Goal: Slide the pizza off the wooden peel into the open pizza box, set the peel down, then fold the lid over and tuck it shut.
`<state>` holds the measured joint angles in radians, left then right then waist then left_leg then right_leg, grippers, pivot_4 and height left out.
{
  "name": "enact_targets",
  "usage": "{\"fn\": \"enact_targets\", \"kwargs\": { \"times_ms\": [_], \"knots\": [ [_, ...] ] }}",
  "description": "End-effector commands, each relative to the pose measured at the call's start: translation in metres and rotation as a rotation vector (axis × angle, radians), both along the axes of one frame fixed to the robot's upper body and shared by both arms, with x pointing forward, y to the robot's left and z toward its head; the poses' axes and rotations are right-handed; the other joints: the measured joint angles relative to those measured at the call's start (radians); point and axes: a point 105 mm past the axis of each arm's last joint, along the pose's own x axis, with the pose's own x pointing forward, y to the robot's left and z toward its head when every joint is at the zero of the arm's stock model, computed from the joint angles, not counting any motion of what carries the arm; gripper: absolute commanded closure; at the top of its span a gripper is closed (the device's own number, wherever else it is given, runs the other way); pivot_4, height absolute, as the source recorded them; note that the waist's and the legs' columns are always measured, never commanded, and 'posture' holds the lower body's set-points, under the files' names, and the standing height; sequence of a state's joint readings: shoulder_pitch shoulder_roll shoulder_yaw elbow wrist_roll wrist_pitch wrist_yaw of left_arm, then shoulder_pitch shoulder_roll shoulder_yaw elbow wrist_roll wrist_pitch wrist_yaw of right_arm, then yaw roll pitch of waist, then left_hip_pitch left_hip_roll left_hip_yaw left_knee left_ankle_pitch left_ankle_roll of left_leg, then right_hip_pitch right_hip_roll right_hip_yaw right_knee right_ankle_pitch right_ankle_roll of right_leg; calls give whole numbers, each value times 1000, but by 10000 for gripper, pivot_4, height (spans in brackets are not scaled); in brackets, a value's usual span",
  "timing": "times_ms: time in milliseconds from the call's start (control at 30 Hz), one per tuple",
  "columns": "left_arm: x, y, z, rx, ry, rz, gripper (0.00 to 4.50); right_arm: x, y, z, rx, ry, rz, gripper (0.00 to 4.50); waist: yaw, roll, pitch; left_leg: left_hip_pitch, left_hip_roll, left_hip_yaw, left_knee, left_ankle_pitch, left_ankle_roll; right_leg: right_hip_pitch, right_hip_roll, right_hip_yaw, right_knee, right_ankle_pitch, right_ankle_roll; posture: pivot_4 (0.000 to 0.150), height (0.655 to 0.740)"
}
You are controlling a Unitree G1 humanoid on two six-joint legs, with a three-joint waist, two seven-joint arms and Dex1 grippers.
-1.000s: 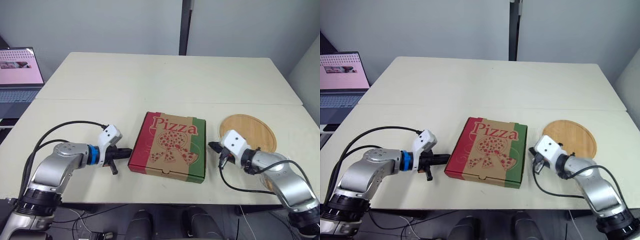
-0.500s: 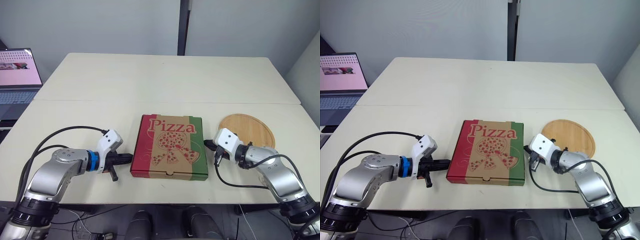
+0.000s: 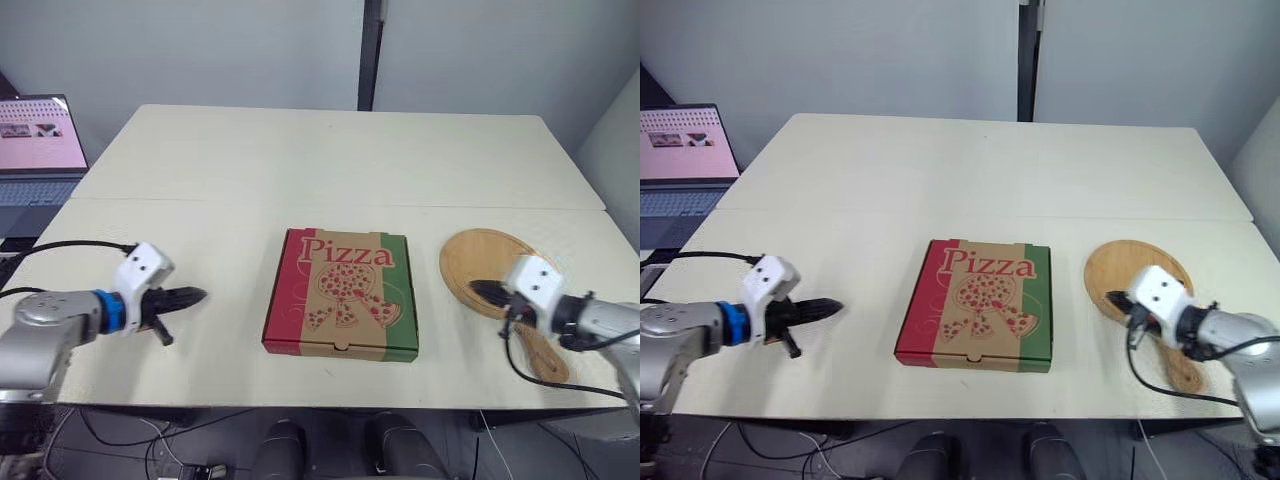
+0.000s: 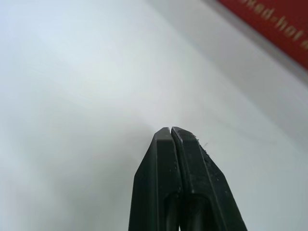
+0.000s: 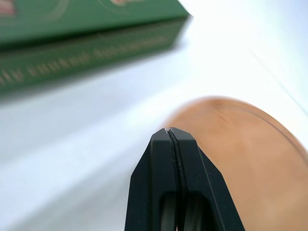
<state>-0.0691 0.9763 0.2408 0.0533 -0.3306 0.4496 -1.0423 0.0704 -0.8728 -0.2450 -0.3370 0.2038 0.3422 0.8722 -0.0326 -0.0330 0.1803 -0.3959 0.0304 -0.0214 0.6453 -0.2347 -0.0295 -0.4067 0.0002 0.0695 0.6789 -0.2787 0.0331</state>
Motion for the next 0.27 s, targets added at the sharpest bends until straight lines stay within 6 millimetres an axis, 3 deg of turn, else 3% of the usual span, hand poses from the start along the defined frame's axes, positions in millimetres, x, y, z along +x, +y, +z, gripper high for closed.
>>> {"fn": "enact_targets", "kwargs": {
  "times_ms": [33, 167, 267],
  "knots": [
    [-8, 28, 12, 30, -37, 63, 45000, -7, -39, 19, 12, 11, -89, 44846, 0, 0, 0, 0, 0, 0, 0, 0, 0, 0, 0, 0, 0, 0, 0, 1500, 7306],
    [-15, 35, 9, 21, -39, 89, 45000, -14, -75, 16, -70, 54, -146, 44846, 0, 0, 0, 1, 0, 1, 0, 0, 0, 0, -1, 0, 0, 0, 0, 1500, 7306],
    [-13, 33, 6, 7, -35, 84, 45000, -12, -83, 15, -73, 58, -162, 44846, 0, 0, 0, 1, 0, 1, 0, 0, 0, 0, -1, 0, 0, 0, 0, 1500, 7306]
  ]
}}
